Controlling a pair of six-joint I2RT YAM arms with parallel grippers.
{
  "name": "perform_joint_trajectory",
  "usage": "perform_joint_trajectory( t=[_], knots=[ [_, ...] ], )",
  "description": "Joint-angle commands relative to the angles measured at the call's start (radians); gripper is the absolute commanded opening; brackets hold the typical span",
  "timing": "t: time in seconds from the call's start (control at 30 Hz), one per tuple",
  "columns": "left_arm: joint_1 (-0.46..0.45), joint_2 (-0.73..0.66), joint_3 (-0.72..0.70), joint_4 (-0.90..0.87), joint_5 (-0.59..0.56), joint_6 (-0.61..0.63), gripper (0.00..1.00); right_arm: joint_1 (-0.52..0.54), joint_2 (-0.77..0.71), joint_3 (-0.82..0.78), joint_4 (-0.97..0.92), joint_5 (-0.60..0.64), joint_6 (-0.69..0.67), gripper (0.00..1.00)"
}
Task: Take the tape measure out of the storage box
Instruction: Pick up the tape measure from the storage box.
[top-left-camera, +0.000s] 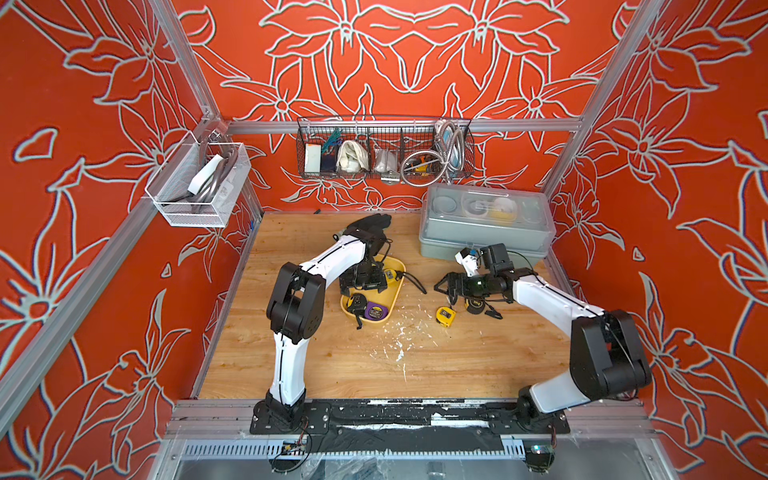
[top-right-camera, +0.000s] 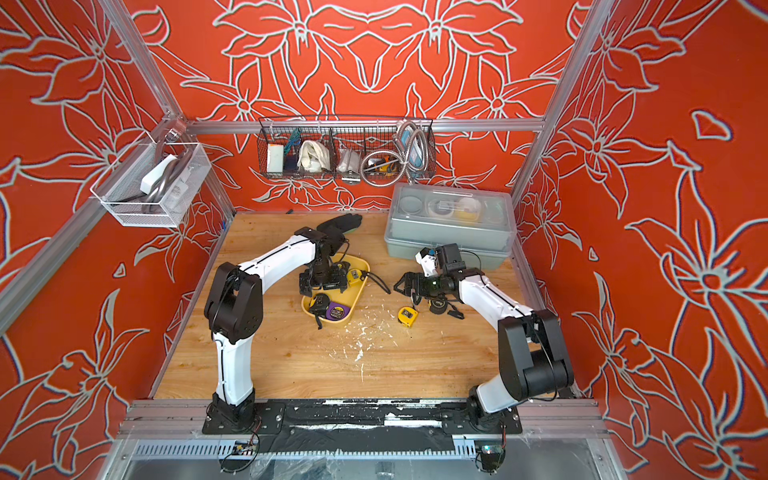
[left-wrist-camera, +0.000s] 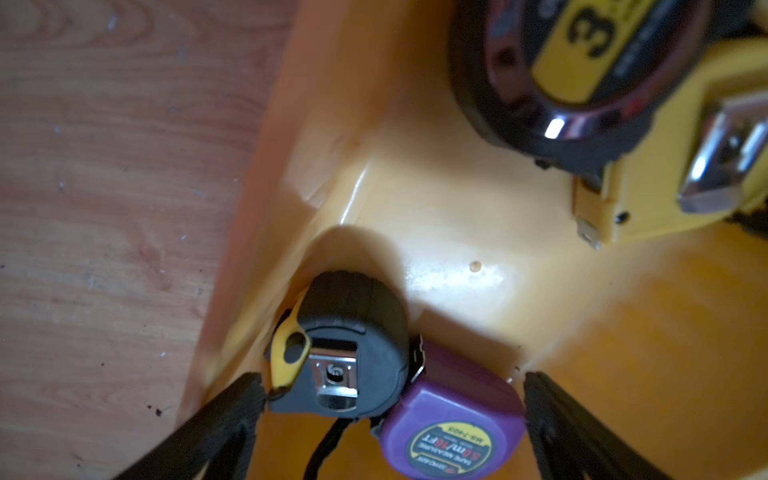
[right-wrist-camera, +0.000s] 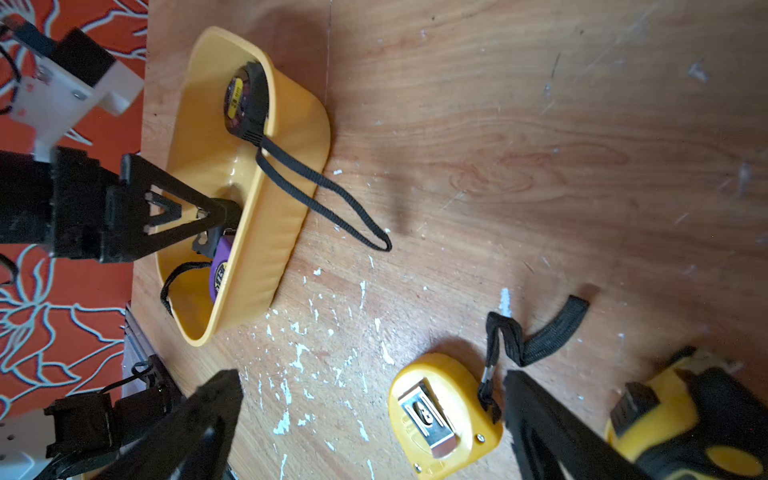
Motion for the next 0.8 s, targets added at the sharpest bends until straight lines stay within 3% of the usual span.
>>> perform_joint_trajectory(
  t=[0.0,0.33,0.77],
  knots=[
    [0.007,-0.014,0.009,-0.07,0.018,-0.133,0.99,0.007,-0.005,0.006,0.022,-0.029,0.015,1.0],
    [0.006,0.071,0.017,-0.094,0.025,-0.243,0.99,0.008,0.016,0.026,0.027,-0.075,0.005,1.0],
    [0.006,0.215,0.108,-0.054,0.022,-0.234,0.9,0.01,0.002,0.12,-0.087,-0.039,-0.062,1.0]
  ],
)
